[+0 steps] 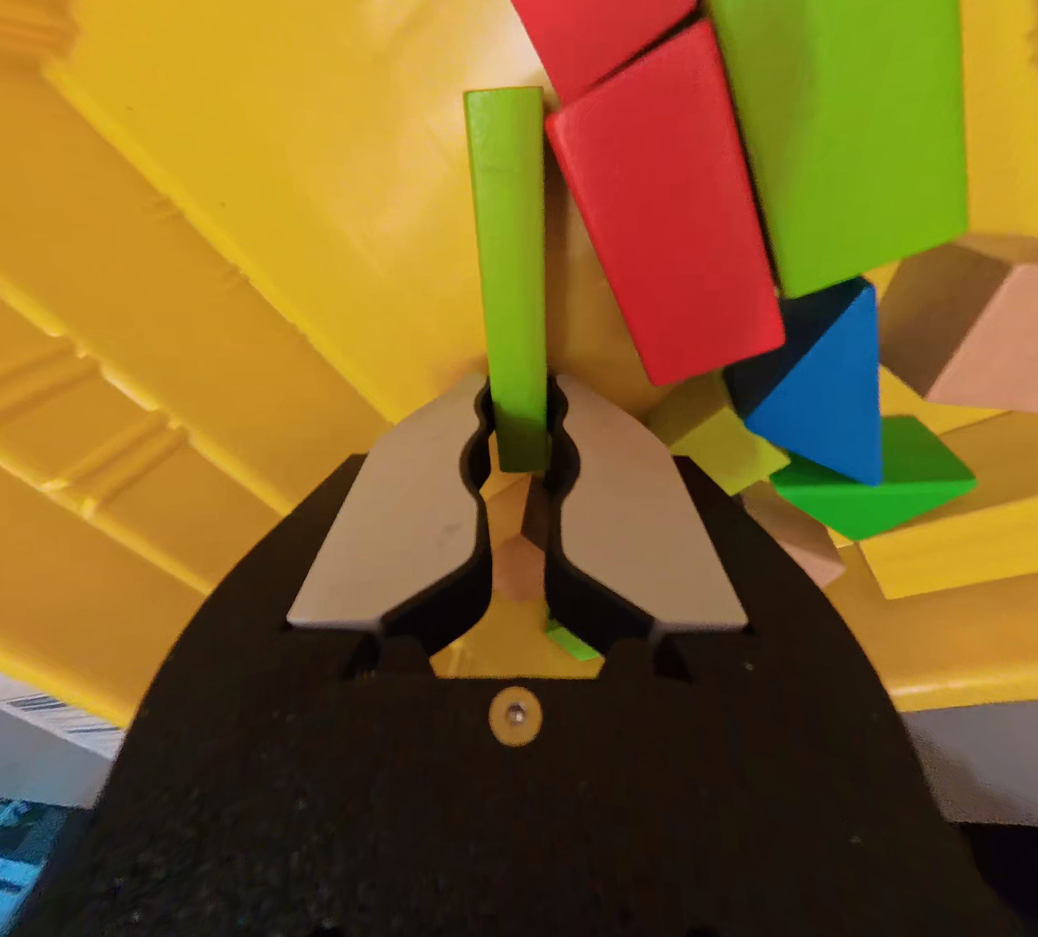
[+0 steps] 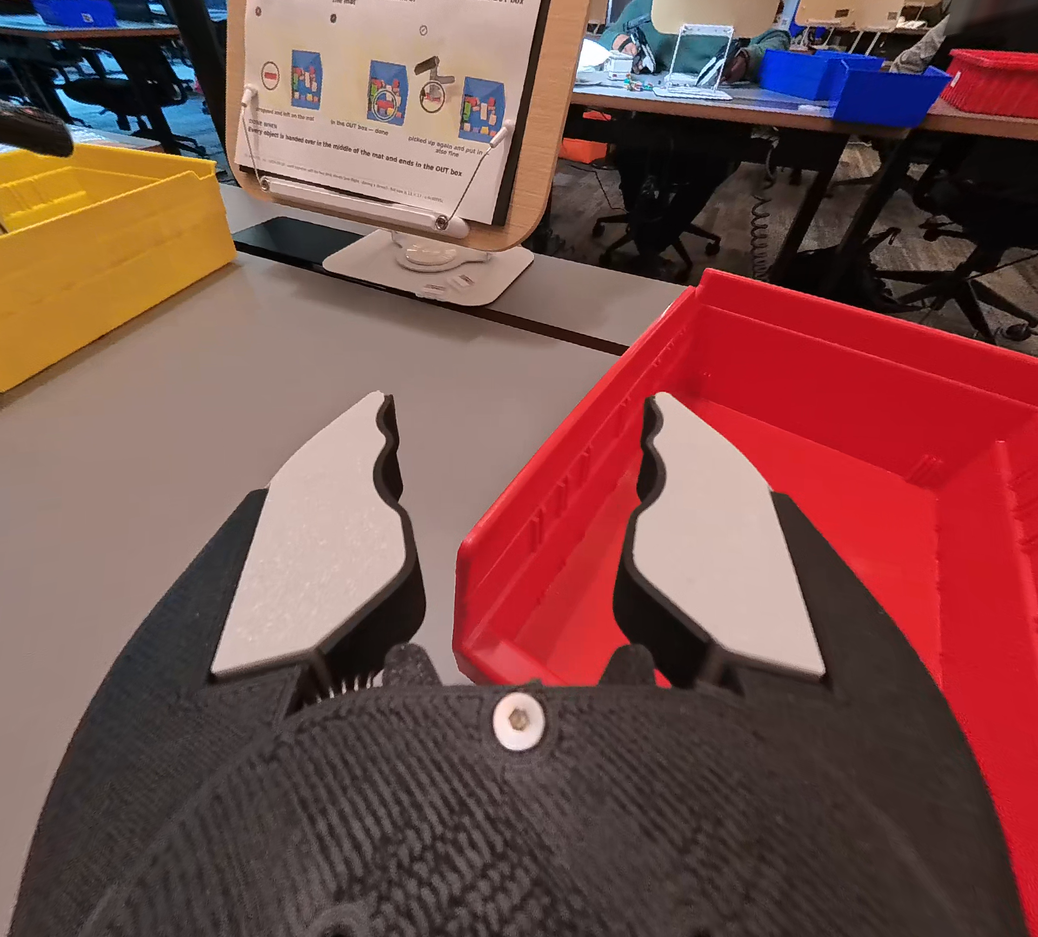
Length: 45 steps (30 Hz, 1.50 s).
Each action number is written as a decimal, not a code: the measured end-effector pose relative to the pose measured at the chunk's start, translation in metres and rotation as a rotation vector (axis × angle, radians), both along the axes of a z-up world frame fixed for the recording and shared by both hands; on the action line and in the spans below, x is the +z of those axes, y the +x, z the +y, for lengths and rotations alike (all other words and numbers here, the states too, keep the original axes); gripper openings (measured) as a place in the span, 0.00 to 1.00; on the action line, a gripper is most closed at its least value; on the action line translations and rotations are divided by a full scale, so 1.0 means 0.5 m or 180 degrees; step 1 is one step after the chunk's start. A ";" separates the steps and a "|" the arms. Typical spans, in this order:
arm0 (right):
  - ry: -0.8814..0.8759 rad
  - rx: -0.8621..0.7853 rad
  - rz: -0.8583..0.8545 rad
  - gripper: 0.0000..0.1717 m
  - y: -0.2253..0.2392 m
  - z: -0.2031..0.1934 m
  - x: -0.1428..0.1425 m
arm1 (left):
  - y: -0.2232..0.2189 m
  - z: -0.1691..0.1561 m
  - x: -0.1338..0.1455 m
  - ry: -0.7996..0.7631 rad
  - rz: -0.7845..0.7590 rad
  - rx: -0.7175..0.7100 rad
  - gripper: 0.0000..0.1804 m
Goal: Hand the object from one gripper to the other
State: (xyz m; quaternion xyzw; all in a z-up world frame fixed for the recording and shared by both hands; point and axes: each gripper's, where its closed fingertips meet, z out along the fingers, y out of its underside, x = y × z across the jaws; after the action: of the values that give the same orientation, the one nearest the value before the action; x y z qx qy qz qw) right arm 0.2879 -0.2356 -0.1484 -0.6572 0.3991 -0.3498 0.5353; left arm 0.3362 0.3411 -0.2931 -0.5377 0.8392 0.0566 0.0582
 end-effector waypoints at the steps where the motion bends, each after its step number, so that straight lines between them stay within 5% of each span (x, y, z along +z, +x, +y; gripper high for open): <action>1: 0.0009 0.0010 0.0008 0.49 0.000 0.002 -0.001 | -0.006 0.003 0.000 0.0036 0.0012 -0.0058 0.09; 7: 0.0125 0.0137 -0.0005 0.48 -0.010 0.023 0.016 | -0.008 0.005 0.012 0.0153 -0.0333 -0.0292 0.09; 10: 0.0095 0.0183 -0.0051 0.48 -0.021 0.030 0.034 | 0.012 -0.017 0.093 -0.0098 -0.0926 -0.0176 0.09; 16: 0.0188 0.0405 -0.0157 0.45 -0.044 0.068 0.075 | -0.071 -0.222 0.336 -0.2053 -0.1862 -0.0497 0.09; 19: 0.0318 0.0763 -0.0180 0.45 -0.065 0.126 0.093 | -0.160 -0.344 0.394 -0.2823 -0.1941 -0.0984 0.09; 25: 0.1109 0.2067 -0.0223 0.43 -0.165 0.282 0.148 | -0.308 -0.588 0.391 -0.4048 -0.1583 -0.1707 0.09; 31: 0.1322 0.2825 0.0093 0.44 -0.234 0.357 0.143 | -0.374 -0.753 0.362 -0.4361 -0.1294 -0.2256 0.09; 38: 0.1277 0.3069 0.0170 0.27 -0.255 0.376 0.134 | -0.389 -0.816 0.340 -0.4347 -0.1162 -0.2464 0.09; 40: 0.1355 0.3144 0.0155 0.11 -0.258 0.373 0.139 | -0.391 -0.821 0.341 -0.4389 -0.1151 -0.2477 0.09; 45: 0.1285 0.3063 0.0276 0.10 -0.256 0.373 0.133 | -0.376 -0.827 0.337 -0.4402 -0.1310 -0.2353 0.11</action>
State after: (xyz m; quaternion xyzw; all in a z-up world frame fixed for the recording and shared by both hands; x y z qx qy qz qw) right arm 0.1602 -0.0493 -0.0818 -0.6638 0.1332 0.0471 0.7344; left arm 0.1481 -0.0722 -0.1248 -0.1396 0.7802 -0.5979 -0.1193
